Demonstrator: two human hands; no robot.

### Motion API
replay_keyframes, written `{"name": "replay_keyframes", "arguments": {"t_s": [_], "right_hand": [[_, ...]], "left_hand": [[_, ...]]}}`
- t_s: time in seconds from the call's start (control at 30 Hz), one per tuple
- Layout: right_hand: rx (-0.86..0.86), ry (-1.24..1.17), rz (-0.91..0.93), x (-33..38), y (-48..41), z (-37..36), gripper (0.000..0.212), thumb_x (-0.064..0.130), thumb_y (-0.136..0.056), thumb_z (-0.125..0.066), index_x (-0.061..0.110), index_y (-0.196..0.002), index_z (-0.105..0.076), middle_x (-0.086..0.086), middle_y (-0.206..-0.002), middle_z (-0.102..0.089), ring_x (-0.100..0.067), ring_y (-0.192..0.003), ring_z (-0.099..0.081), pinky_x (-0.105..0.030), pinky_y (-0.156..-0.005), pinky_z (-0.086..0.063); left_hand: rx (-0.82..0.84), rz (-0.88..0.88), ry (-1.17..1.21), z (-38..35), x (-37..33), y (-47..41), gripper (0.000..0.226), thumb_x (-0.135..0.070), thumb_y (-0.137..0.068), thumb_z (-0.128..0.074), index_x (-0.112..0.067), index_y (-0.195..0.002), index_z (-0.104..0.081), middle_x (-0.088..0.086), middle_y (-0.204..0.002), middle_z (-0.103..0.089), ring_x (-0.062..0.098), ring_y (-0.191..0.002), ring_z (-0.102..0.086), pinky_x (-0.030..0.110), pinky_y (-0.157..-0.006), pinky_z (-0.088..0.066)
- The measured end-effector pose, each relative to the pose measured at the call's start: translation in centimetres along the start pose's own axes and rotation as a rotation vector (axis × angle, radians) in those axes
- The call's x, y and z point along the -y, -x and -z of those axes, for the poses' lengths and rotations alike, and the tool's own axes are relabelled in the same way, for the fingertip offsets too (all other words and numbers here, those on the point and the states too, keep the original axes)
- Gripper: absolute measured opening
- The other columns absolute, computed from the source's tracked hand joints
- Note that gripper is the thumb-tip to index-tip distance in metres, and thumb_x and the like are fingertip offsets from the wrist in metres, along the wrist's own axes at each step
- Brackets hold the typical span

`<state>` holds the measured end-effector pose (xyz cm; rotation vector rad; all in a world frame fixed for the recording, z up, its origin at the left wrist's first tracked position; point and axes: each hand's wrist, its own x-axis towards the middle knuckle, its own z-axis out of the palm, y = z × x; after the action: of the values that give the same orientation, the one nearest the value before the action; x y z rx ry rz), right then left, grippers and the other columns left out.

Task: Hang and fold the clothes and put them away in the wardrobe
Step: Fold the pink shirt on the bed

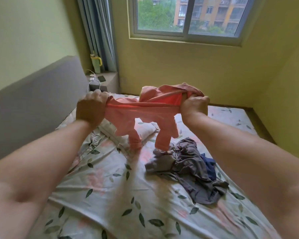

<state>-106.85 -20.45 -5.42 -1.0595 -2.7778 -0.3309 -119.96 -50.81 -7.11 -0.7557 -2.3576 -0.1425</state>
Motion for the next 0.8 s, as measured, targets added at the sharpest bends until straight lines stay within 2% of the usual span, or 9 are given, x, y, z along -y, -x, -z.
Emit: {"name": "replay_keyframes", "arguments": {"t_s": [0.1, 0.23, 0.3, 0.37, 0.43, 0.5, 0.57, 0.7, 0.8], "right_hand": [[0.156, -0.069, 0.035, 0.4, 3.8, -4.6, 0.042, 0.012, -0.105, -0.036, 0.007, -0.147, -0.036, -0.017, -0.139, -0.051, -0.031, -0.113, -0.057, -0.029, -0.084, -0.041], [0.299, 0.169, 0.365, 1.5, 10.3, -12.3, 0.050, 0.010, -0.104, -0.037, 0.019, -0.153, -0.029, -0.016, -0.134, -0.057, -0.039, -0.113, -0.059, -0.042, -0.090, -0.046], [0.386, 0.201, 0.489, 2.1, 13.5, -16.9, 0.052, 0.009, -0.100, -0.039, 0.021, -0.151, -0.032, -0.012, -0.129, -0.061, -0.036, -0.114, -0.061, -0.045, -0.090, -0.048], [0.539, 0.269, 0.561, 2.6, 17.2, -21.4, 0.058, 0.010, -0.098, -0.040, 0.022, -0.154, -0.029, -0.009, -0.130, -0.062, -0.033, -0.114, -0.061, -0.043, -0.088, -0.048], [0.672, 0.329, 0.623, 2.9, 20.7, -26.2, 0.059, 0.009, -0.099, -0.037, 0.025, -0.155, -0.030, -0.007, -0.130, -0.063, -0.031, -0.114, -0.061, -0.041, -0.088, -0.047], [0.746, 0.362, 0.662, 2.9, 24.2, -30.8, 0.053, 0.008, -0.098, -0.040, 0.025, -0.148, -0.045, -0.003, -0.124, -0.066, -0.028, -0.109, -0.063, -0.037, -0.082, -0.046], [0.842, 0.425, 0.704, 2.6, 27.5, -34.5, 0.042, 0.009, -0.096, -0.045, 0.023, -0.133, -0.062, 0.001, -0.120, -0.067, -0.026, -0.105, -0.064, -0.035, -0.074, -0.041], [0.950, 0.483, 0.718, 1.8, 32.4, -39.7, 0.032, 0.025, -0.098, -0.046, 0.024, -0.122, -0.069, 0.005, -0.113, -0.068, -0.025, -0.099, -0.066, -0.034, -0.069, -0.042], [0.975, 0.542, 0.768, 1.3, 35.1, -42.0, 0.042, 0.008, -0.095, -0.044, 0.020, -0.131, -0.063, 0.000, -0.123, -0.067, -0.029, -0.101, -0.066, -0.037, -0.067, -0.041]], "left_hand": [[0.156, -0.078, 0.062, -3.0, -1.0, 5.8, 0.013, -0.009, -0.090, -0.065, -0.005, -0.101, -0.069, 0.021, -0.091, -0.062, 0.042, -0.078, -0.061, 0.049, -0.066, -0.049], [0.454, -0.251, 0.114, -7.6, -2.5, 15.7, 0.029, 0.011, -0.062, -0.072, -0.004, -0.086, -0.067, 0.018, -0.079, -0.059, 0.038, -0.065, -0.061, 0.042, -0.054, -0.052], [0.612, -0.253, 0.154, -10.0, -3.1, 20.9, 0.030, 0.012, -0.061, -0.070, -0.005, -0.085, -0.065, 0.018, -0.081, -0.060, 0.039, -0.065, -0.063, 0.042, -0.051, -0.052], [0.829, -0.252, 0.111, -12.4, -3.9, 26.2, 0.028, 0.006, -0.073, -0.063, -0.008, -0.098, -0.062, 0.018, -0.100, -0.061, 0.038, -0.077, -0.065, 0.041, -0.056, -0.051], [0.998, -0.238, 0.075, -14.7, -4.4, 31.3, 0.032, 0.003, -0.083, -0.052, -0.013, -0.110, -0.054, 0.015, -0.124, -0.051, 0.037, -0.090, -0.063, 0.041, -0.060, -0.043], [1.133, -0.238, 0.068, -16.4, -5.1, 35.6, 0.029, 0.001, -0.088, -0.047, -0.016, -0.112, -0.047, 0.011, -0.128, -0.044, 0.036, -0.090, -0.061, 0.042, -0.061, -0.041], [1.213, -0.302, 0.049, -17.9, -6.0, 39.2, 0.027, -0.003, -0.092, -0.045, -0.017, -0.114, -0.047, 0.009, -0.132, -0.044, 0.036, -0.094, -0.063, 0.041, -0.062, -0.040], [1.324, -0.538, -0.036, -19.8, -7.1, 44.7, 0.029, -0.012, -0.099, -0.046, -0.017, -0.128, -0.050, 0.007, -0.145, -0.046, 0.029, -0.109, -0.064, 0.036, -0.062, -0.039], [1.151, -0.799, 0.059, -20.1, -7.9, 47.7, 0.016, -0.014, -0.092, -0.059, -0.010, -0.105, -0.069, 0.007, -0.108, -0.067, 0.028, -0.086, -0.069, 0.033, -0.056, -0.046]]}}
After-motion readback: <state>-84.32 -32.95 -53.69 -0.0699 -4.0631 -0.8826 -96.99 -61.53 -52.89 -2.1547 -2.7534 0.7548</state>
